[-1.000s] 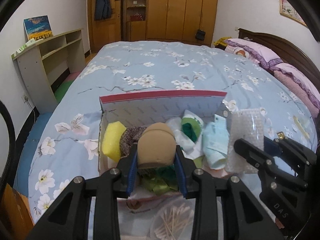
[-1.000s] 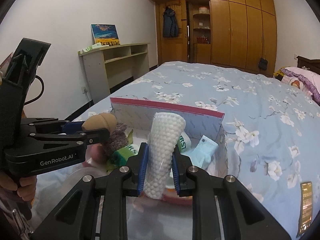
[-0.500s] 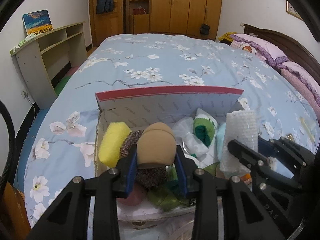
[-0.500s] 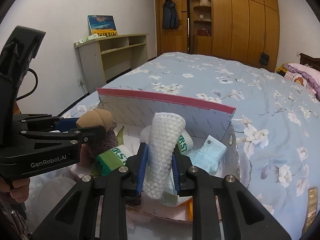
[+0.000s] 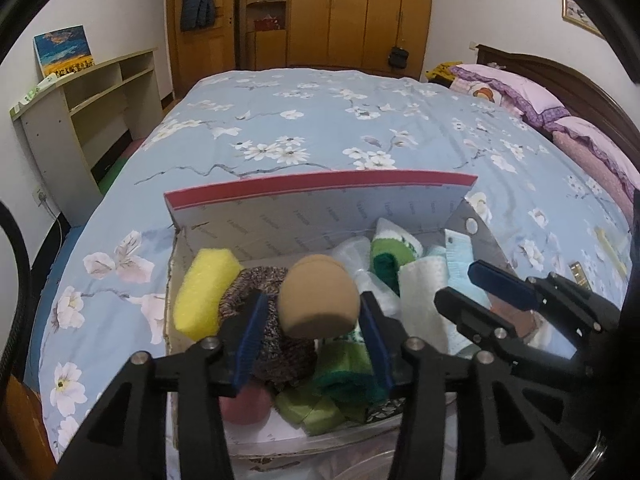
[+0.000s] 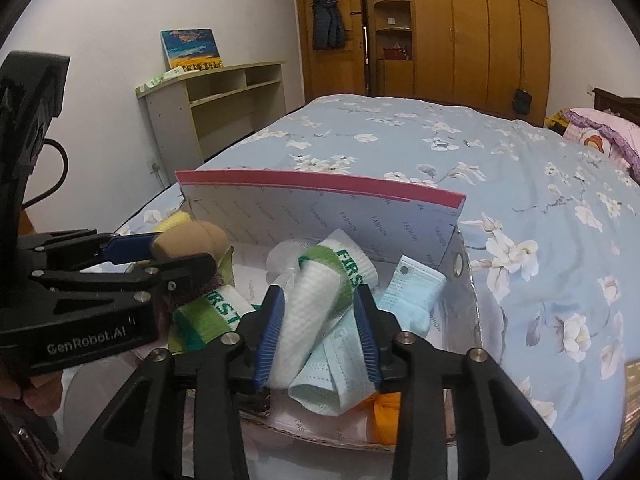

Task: Organize soft objects
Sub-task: 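Open the left tool releasing the sponge into the box while the right tool releases the pouch, then withdraw both open tools back from the box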

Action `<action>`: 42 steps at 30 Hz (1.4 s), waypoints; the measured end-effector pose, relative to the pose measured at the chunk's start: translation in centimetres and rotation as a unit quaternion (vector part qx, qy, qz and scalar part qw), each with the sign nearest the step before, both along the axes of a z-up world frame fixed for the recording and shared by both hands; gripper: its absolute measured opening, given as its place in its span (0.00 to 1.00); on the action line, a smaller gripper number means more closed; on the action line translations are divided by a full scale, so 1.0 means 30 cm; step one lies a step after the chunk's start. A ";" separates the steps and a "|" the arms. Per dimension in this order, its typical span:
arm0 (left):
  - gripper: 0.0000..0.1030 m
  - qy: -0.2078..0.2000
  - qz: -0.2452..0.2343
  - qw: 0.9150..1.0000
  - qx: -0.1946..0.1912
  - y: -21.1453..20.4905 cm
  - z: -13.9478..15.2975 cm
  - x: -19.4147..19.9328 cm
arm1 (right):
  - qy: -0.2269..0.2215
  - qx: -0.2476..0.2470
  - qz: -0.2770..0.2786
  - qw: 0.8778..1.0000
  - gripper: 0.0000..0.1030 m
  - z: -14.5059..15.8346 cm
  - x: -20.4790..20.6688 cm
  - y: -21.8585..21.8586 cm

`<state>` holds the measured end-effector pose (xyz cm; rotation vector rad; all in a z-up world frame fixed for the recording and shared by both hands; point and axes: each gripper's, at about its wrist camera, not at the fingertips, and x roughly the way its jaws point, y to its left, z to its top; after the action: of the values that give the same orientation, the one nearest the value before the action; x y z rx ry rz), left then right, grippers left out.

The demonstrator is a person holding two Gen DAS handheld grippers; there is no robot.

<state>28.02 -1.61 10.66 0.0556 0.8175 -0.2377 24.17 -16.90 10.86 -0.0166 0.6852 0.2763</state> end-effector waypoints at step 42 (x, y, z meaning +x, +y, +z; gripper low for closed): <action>0.58 -0.043 0.034 0.998 -0.019 0.056 0.166 -0.379 | -0.041 0.038 0.004 0.998 0.45 0.172 -0.351 -0.003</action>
<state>16.66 0.08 15.65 0.0012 0.7282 -0.1850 13.63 -17.00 16.03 0.0418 0.5920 0.3066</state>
